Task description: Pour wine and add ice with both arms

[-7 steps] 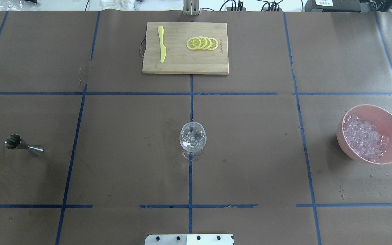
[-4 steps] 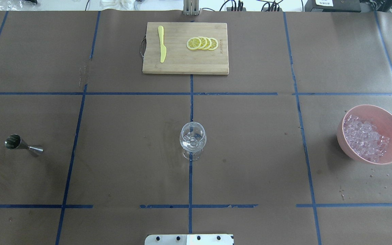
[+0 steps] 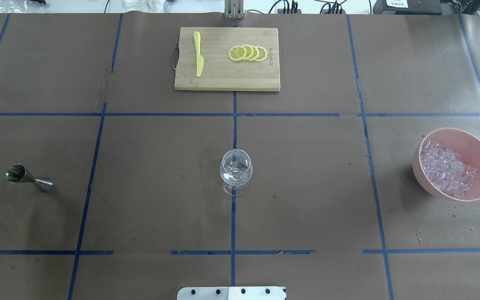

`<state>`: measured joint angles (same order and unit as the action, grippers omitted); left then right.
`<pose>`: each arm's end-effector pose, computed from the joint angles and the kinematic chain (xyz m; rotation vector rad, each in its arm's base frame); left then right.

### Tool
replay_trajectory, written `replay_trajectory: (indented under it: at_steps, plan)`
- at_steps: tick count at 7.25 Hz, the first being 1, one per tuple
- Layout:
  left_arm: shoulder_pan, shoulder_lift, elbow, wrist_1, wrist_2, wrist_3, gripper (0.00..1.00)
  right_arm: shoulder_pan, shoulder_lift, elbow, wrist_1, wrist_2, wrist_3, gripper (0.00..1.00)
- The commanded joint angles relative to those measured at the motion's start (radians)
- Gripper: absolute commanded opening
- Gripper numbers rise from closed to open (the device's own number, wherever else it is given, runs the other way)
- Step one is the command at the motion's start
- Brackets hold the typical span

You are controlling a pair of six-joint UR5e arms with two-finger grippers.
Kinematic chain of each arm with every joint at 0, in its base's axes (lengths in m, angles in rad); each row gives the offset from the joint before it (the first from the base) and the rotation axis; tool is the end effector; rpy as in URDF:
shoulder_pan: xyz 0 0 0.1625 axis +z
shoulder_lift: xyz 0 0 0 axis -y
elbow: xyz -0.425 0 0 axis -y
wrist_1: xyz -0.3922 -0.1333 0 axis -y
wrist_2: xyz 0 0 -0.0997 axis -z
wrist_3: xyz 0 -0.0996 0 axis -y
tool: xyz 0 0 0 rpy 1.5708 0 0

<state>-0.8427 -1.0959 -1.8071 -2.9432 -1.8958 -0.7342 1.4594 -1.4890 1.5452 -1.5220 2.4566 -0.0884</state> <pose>0.1335 -0.3023 0.5828 0.6430 0.9654 0.1788 -0.0033 -0.5350 0.6163 0.0881 -0.8881 -0.2329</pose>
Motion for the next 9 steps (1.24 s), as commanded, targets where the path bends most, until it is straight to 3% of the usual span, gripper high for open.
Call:
replay_trajectory:
  at_steps: [1, 3, 5, 6, 7, 9]
  plan:
    - [0.109, 0.062, -0.001, -0.109, 0.032, -0.011, 1.00, -0.001, 0.001, 0.009, 0.002, 0.015, 0.001, 1.00]
    - [0.209, 0.062, -0.003, -0.109, 0.148, -0.124, 1.00, -0.001, 0.001, 0.010, 0.002, 0.037, 0.001, 1.00]
    - [0.455, 0.053, -0.003, -0.106, 0.448, -0.355, 1.00, -0.001, 0.001, 0.010, 0.015, 0.042, -0.001, 1.00]
    - [0.581, 0.041, 0.003, -0.097, 0.595, -0.384, 1.00, -0.001, 0.001, 0.010, 0.022, 0.042, 0.001, 1.00]
    - [0.602, 0.033, 0.012, -0.096, 0.669, -0.387, 0.99, -0.001, 0.001, 0.010, 0.022, 0.042, 0.001, 1.00]
    - [0.684, -0.008, 0.032, -0.019, 0.905, -0.387, 0.99, -0.001, -0.001, 0.010, 0.022, 0.065, 0.001, 1.00]
